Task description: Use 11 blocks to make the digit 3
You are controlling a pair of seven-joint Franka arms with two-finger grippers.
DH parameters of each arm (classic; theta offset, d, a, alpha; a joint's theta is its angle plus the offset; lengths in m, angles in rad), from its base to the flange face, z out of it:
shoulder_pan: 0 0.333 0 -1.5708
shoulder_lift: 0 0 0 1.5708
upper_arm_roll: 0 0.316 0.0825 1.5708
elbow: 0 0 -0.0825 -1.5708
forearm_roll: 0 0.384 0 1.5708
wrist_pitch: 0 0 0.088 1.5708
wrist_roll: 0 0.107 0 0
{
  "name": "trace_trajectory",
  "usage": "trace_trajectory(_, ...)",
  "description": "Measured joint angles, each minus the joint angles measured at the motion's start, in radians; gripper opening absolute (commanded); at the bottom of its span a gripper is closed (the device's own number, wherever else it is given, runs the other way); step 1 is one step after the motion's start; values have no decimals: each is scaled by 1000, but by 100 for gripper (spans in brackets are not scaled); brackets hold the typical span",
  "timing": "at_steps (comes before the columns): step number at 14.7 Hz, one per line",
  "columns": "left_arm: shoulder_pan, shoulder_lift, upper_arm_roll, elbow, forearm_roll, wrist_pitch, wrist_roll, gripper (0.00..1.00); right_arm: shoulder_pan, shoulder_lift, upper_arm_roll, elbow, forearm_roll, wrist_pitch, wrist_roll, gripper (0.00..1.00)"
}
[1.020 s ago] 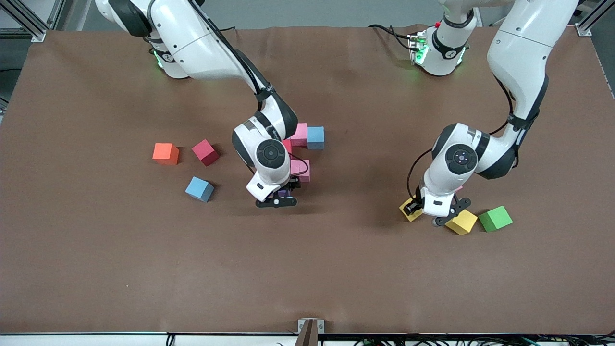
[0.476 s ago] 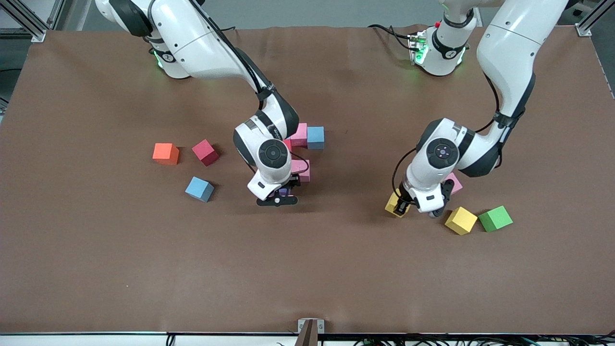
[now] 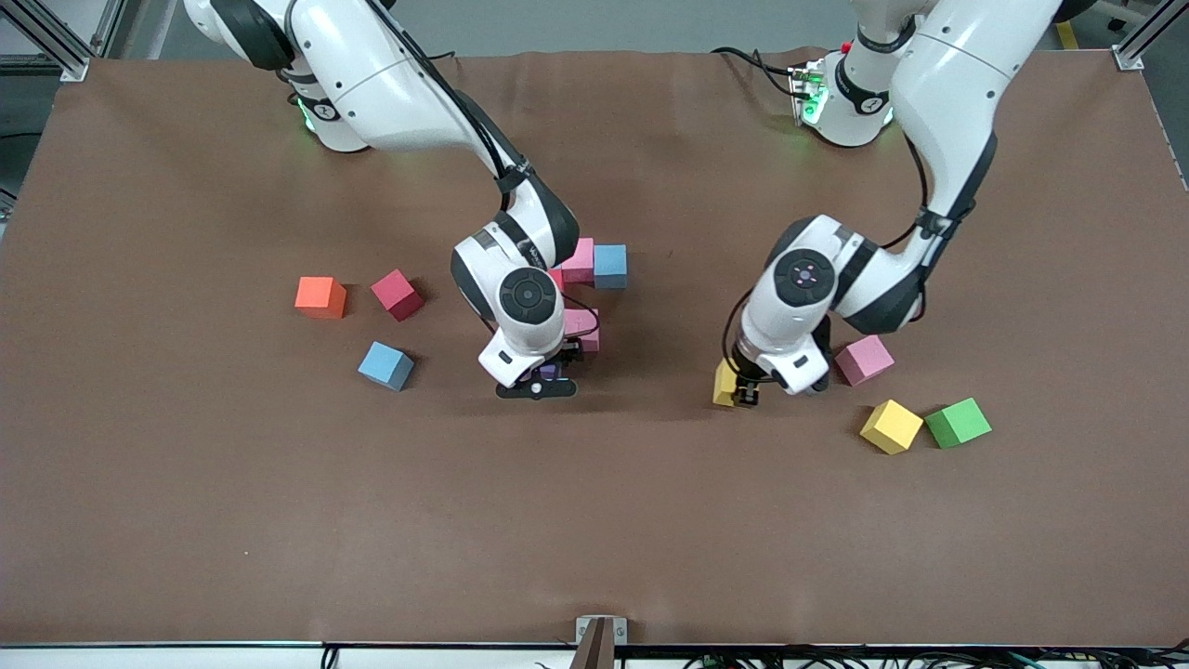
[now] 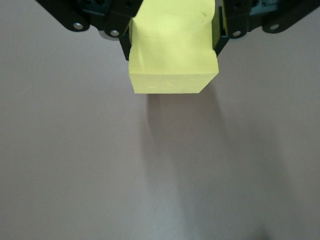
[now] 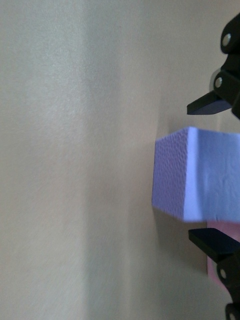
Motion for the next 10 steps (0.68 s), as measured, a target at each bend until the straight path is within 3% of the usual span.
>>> trace_trajectory(4, -86, 5, 0, 3, 0, -2, -215, 47, -14, -71, -19, 18, 32, -47, 19, 100)
trace_trajectory(10, -199, 80, 4, 70, 0, -2, -354, 47, -163, -195, -138, -23, 32, -221, 18, 100)
